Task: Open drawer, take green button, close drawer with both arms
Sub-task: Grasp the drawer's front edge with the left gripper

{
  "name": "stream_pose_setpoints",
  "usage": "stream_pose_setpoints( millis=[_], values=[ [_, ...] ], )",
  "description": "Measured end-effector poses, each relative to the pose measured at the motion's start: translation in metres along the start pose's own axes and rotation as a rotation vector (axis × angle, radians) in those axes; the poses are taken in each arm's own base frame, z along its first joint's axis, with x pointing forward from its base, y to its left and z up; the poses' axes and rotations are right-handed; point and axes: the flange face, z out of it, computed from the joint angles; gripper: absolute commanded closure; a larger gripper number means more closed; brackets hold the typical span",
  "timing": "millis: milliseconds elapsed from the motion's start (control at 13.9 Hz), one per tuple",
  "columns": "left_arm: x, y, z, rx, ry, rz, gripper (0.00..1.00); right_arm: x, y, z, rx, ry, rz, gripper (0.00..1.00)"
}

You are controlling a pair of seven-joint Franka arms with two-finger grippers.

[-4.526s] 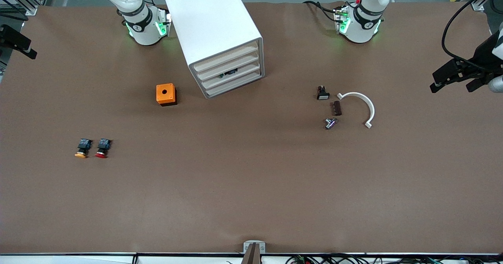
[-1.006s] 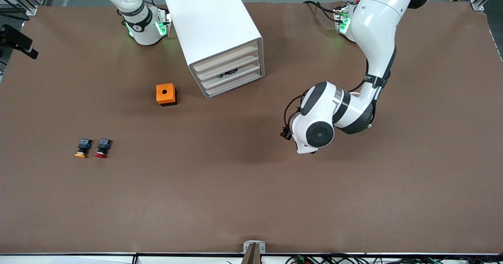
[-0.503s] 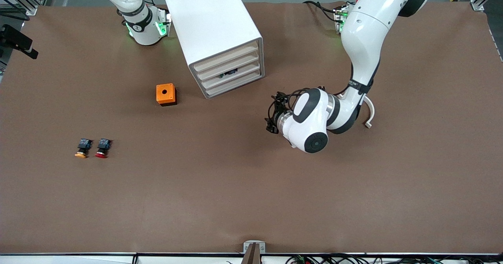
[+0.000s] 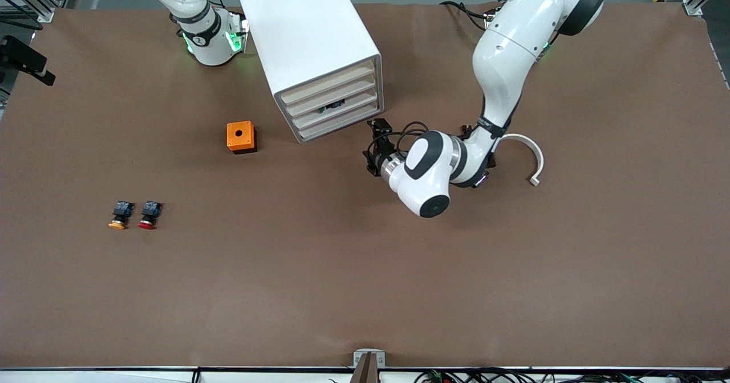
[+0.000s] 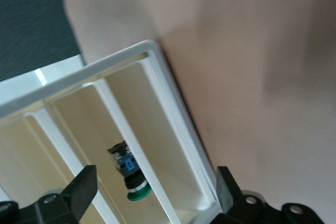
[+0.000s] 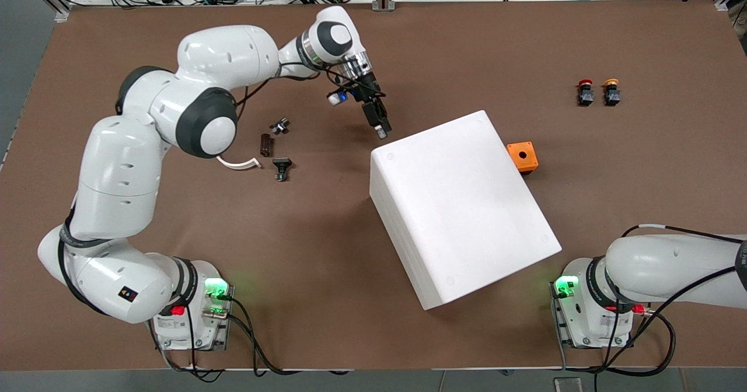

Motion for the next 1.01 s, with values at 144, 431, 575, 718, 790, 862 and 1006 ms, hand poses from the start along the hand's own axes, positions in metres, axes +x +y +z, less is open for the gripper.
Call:
stream_pose_setpoints(
  millis=[144,431,575,718,790,862,1006],
  values=[
    [-0.001,0.002,0.020,0.075,-0.031,-0.039,0.00,0.000,0.000,0.000,0.000,0.000,0.000,0.00],
    [0.008,0.009,0.040,0.166,-0.034,-0.077,0.00,0.000,0.000,0.000,0.000,0.000,0.000,0.00],
    [0.018,0.011,0.052,0.231,-0.019,-0.095,0.00,0.000,0.000,0.000,0.000,0.000,0.000,0.00],
    [0.027,0.012,0.064,0.285,-0.014,-0.115,0.00,0.000,0.000,0.000,0.000,0.000,0.000,0.00],
    [0.031,0.013,0.068,0.305,-0.013,-0.126,0.00,0.000,0.000,0.000,0.000,0.000,0.000,0.00],
    [0.033,0.014,0.072,0.320,-0.014,-0.144,0.00,0.000,0.000,0.000,0.000,0.000,0.000,0.00],
    [0.037,0.017,0.077,0.340,-0.020,-0.177,0.00,0.000,0.000,0.000,0.000,0.000,0.000,0.00]
  ],
)
